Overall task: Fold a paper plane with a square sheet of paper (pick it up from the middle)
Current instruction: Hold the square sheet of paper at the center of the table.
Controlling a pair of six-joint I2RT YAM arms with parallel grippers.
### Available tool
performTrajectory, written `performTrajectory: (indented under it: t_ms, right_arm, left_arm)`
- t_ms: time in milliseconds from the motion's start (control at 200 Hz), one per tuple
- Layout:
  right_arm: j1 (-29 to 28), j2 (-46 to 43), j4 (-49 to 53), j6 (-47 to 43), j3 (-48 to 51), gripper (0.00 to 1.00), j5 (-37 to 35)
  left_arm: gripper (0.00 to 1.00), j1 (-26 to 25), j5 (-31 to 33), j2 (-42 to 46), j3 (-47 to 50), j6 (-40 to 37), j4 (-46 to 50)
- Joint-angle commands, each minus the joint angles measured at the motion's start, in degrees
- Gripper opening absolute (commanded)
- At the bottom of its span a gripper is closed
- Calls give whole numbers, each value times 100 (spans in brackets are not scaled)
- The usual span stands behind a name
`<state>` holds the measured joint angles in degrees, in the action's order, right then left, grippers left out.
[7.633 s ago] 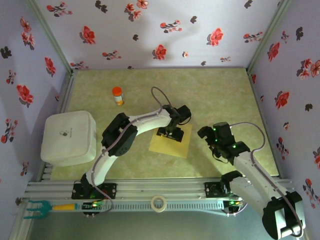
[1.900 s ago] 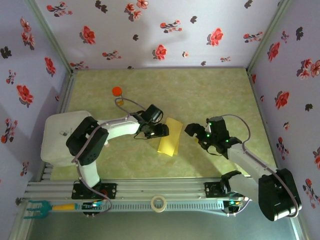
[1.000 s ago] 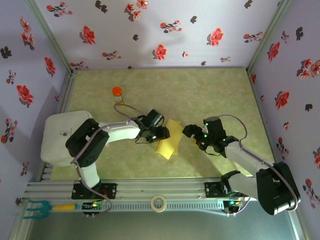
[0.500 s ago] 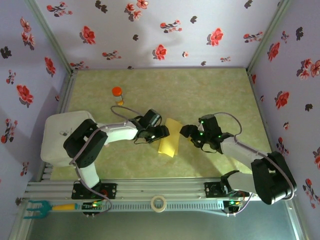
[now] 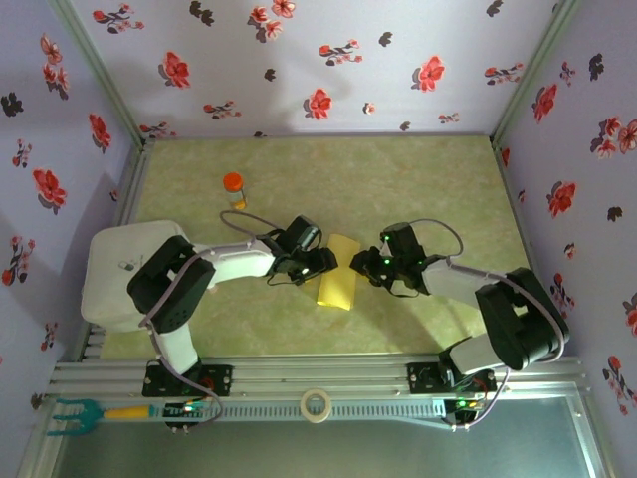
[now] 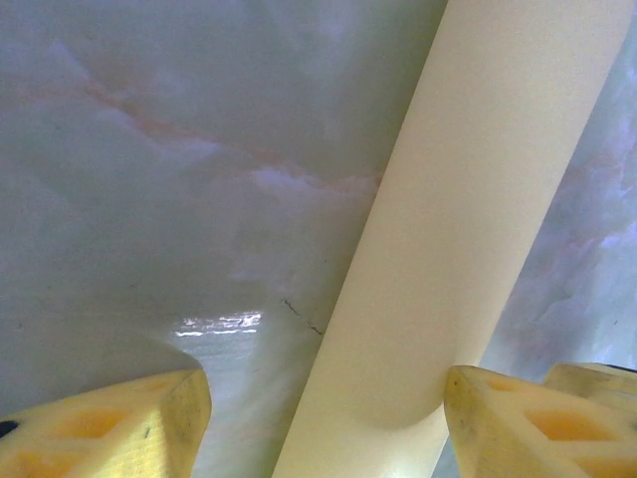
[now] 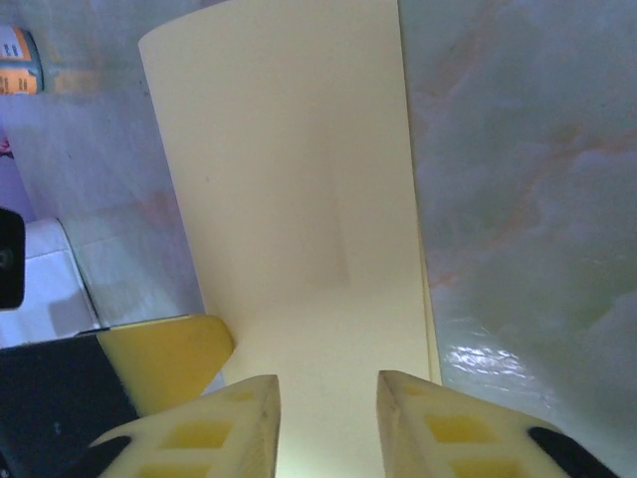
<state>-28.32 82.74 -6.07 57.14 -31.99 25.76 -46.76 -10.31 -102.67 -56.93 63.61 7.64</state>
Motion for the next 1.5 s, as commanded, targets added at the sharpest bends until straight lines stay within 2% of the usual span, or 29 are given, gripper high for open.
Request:
performTrajectory:
  t_ms: [0,150,355,505,685,890,1175,1300,1495]
  right_arm:
    - [-69,202,-239,26,-183,27,69]
    - [-113,508,-477,86,-220,18,167]
    - [-122,942,-402,-121,-303,15,241]
    - [-113,1182,357,-766,-406,11,129]
    - [-78,1193,1461,-1742,-704,12,59]
    - [-69,1181,1726,-2237,-948,14,493]
    - [-73,1156,1674,-2028,-931,16,329]
    - [-69,1086,1446,-1742,-790,16,285]
    - [-67,957,1069,-1347,-624,16,307]
  left_arm:
    - [67,168,528,-315,29,116,396]
    - [67,159,565,-306,42,178,392]
    - [68,93,546,-269,-11,100,423]
    - [70,71,632,16,61,-19,415]
    - [72,76,816,583,250,-355,413]
    - [72,154,637,984,595,-454,106]
    - [67,124,-451,778,753,-642,-752]
    - [65,85,-658,628,776,-534,-1092]
    - [62,10,-682,241,609,-511,-945]
